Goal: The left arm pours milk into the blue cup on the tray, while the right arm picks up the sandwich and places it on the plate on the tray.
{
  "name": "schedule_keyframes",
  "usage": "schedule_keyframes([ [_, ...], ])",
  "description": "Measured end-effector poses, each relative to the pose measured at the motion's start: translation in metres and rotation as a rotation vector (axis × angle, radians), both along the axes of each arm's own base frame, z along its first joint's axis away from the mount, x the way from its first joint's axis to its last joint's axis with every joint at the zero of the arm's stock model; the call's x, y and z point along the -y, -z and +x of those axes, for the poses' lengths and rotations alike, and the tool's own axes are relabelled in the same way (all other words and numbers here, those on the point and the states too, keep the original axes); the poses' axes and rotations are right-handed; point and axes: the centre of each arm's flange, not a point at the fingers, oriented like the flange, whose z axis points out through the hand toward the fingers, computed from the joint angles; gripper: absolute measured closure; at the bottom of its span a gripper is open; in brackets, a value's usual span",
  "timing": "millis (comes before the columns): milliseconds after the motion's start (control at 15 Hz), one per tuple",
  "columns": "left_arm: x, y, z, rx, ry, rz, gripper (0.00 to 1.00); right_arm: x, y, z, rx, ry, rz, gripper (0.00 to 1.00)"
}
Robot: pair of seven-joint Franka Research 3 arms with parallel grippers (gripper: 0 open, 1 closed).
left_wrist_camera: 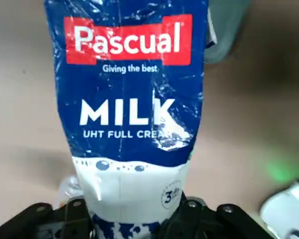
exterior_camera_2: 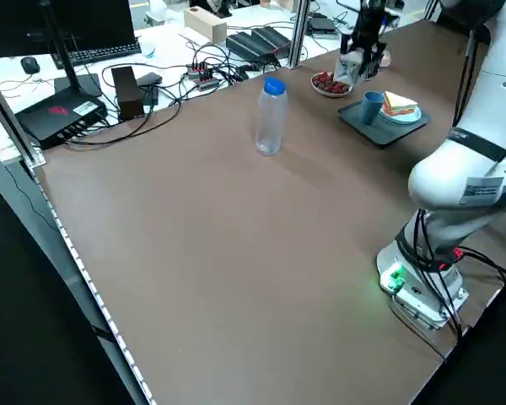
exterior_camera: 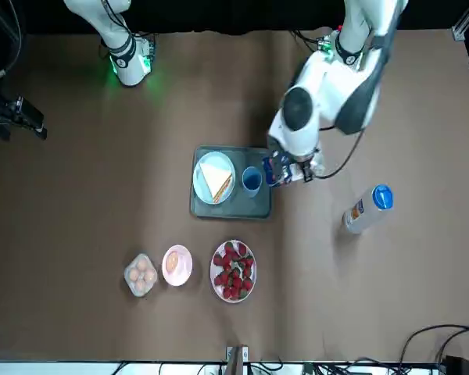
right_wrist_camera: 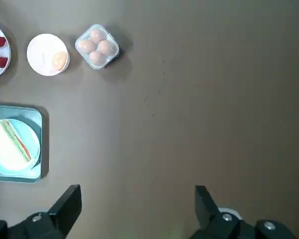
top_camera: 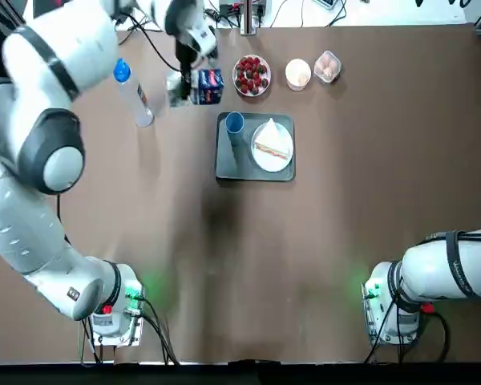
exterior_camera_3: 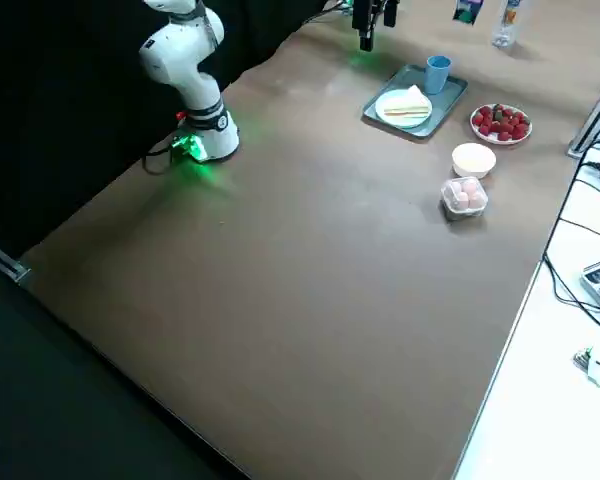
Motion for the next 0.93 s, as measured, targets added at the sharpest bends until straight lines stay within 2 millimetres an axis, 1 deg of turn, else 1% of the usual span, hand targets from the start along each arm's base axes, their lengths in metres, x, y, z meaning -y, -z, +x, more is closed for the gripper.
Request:
schedule_keyframes([
  [133,-0.039,-0.04,0.003,-0.046,-0.009,-0.072,0.47,-0.003,0.0,0.0,0.001,-0.005,0.0,0.0],
  [267,-0.086,-0.073,0.007,-0.088,0.008,-0.162,0.47,-0.002,0.0,0.0,0.002,-0.004,0.0,0.0],
  [400,-0.134,-0.1,0.009,-0.118,0.015,-0.257,0.48,-0.001,0.0,0.0,0.002,-0.002,0.0,0.0],
  [467,-0.158,-0.11,0.009,-0.136,0.018,-0.306,0.48,-0.001,0.0,0.0,0.002,-0.002,0.0,0.0],
  [600,-0.212,-0.125,0.008,-0.178,0.025,-0.422,0.48,-0.001,0.0,0.0,0.001,-0.003,0.0,0.0],
  [733,-0.274,-0.132,0.006,-0.203,0.04,-0.553,0.48,-0.001,0.0,0.0,0.0,-0.002,0.0,0.0],
  [933,-0.383,-0.131,-0.003,-0.174,0.069,-0.766,0.48,0.001,-0.002,-0.001,0.005,0.002,0.0,0.0],
])
